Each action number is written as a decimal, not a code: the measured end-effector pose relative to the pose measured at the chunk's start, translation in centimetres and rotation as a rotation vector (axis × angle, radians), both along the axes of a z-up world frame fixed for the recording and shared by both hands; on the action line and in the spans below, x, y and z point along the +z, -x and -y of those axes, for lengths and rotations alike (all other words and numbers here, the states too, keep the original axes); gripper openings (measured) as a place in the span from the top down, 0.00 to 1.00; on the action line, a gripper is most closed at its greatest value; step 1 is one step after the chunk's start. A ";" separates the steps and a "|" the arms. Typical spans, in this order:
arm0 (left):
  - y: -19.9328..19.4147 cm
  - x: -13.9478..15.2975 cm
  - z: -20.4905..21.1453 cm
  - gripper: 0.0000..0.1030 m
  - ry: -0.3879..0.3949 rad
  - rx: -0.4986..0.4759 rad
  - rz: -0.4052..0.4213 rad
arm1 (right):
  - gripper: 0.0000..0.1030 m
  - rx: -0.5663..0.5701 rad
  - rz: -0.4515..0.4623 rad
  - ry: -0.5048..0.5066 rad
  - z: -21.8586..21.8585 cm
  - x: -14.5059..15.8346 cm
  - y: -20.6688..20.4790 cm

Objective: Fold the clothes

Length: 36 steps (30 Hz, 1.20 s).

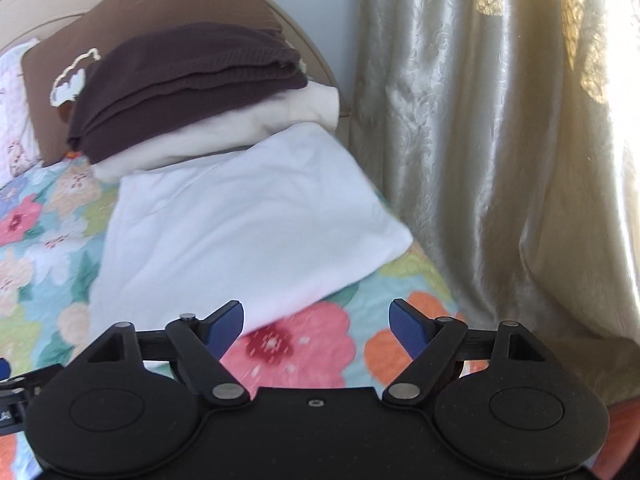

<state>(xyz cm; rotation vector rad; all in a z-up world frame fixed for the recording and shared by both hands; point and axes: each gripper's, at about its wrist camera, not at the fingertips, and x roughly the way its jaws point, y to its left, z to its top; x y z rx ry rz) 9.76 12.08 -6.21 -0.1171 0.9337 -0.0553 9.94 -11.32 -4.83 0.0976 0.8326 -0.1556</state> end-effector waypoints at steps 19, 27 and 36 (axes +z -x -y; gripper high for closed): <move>9.4 4.8 2.5 0.00 -0.162 0.026 -0.007 | 0.09 0.087 -0.073 -0.065 -1.1 3.9 9.4; 11.4 6.3 4.2 0.00 -0.175 0.010 0.015 | 0.09 0.099 -0.052 0.003 -1.1 5.2 12.3; 13.2 6.7 6.0 0.00 -0.176 -0.010 0.021 | 0.09 0.103 -0.034 -0.044 0.2 5.3 13.2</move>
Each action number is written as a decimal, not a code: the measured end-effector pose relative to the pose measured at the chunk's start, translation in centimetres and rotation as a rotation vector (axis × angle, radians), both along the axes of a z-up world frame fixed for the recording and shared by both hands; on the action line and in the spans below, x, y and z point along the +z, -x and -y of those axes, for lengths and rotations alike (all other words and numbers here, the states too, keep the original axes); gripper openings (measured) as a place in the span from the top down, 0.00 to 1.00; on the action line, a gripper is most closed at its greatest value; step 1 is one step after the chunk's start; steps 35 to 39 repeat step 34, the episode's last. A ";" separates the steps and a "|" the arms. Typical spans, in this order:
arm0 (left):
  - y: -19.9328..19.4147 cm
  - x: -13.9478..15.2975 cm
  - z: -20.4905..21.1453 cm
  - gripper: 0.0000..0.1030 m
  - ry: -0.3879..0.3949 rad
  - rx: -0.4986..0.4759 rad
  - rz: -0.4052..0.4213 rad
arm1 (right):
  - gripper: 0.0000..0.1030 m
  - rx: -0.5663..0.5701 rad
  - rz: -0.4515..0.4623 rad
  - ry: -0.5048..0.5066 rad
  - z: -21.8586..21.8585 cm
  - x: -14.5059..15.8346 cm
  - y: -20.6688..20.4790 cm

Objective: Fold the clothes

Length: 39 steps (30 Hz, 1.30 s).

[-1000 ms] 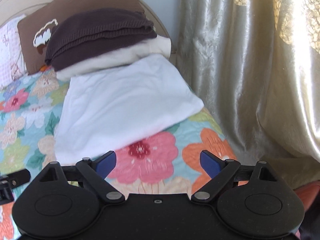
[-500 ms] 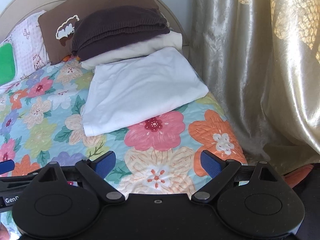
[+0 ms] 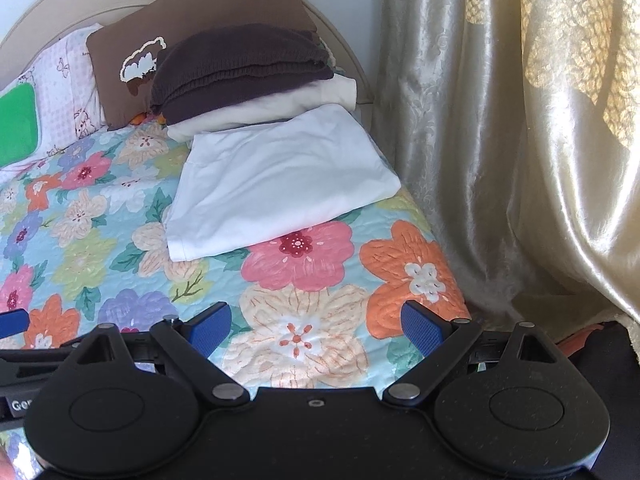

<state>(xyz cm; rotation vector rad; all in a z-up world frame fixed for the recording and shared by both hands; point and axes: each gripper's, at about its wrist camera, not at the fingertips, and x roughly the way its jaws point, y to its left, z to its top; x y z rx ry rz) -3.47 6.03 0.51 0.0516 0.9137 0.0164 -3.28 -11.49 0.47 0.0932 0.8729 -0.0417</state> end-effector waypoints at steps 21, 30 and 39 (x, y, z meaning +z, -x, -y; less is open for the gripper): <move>-0.1 -1.0 3.2 0.00 -0.015 0.007 -0.017 | 0.09 -0.006 -0.042 -0.125 1.3 -0.8 0.2; -0.2 -1.4 2.9 0.00 0.021 0.019 -0.043 | 0.09 -0.002 -0.065 -0.124 1.3 -1.1 0.0; -0.3 -1.7 3.4 0.00 0.018 -0.001 -0.054 | 0.09 0.002 -0.041 -0.143 1.6 -0.4 0.4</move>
